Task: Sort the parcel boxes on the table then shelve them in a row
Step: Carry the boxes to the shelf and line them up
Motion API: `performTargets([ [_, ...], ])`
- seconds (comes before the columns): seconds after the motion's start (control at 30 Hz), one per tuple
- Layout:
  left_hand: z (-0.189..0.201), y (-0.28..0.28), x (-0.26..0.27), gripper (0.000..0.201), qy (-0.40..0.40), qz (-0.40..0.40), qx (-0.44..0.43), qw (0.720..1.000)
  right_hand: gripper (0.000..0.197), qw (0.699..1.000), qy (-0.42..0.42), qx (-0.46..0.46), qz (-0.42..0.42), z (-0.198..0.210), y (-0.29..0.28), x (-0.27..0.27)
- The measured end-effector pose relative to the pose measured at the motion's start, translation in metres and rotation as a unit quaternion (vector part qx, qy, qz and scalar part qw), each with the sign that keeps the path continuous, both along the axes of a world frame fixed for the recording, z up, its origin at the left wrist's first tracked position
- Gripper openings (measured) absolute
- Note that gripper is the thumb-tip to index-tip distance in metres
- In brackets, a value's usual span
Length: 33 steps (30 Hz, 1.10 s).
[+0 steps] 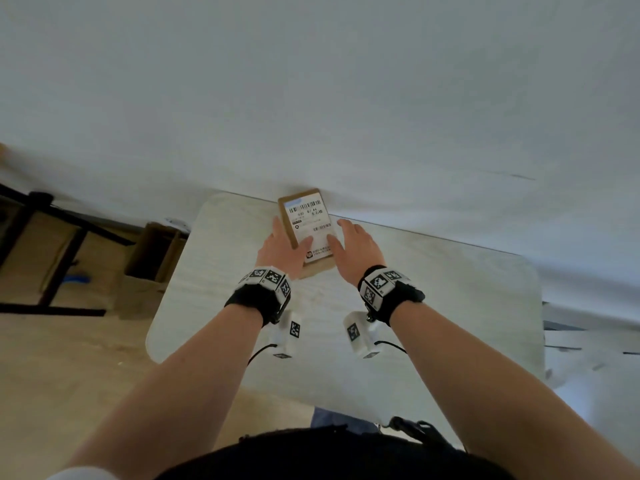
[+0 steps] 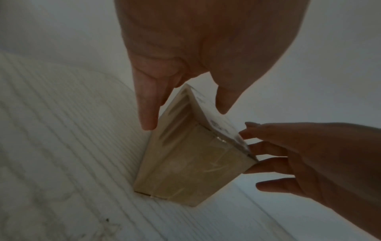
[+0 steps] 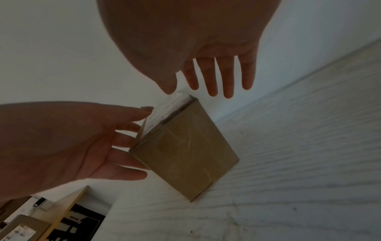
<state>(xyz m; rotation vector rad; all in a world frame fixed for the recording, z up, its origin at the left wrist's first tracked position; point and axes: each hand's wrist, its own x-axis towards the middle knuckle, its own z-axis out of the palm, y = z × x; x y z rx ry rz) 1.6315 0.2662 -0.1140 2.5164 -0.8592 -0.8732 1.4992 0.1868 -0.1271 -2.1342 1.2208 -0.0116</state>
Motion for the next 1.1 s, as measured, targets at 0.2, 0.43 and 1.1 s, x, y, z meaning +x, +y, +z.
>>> performTargets([
  [0.2,-0.010,-0.004,-0.008,0.056,0.027,0.000,0.013,1.000,0.034,0.998,-0.011,0.056,0.001,-0.016,0.004,0.010],
  [0.43,0.002,0.011,-0.026,0.045,0.028,-0.021,-0.027,0.999,0.035,0.999,-0.024,0.030,-0.008,-0.006,0.023,-0.011],
  [1.1,0.062,0.193,-0.150,0.071,0.059,-0.199,-0.184,0.961,0.039,0.971,-0.095,-0.077,-0.206,0.066,0.238,-0.163],
])
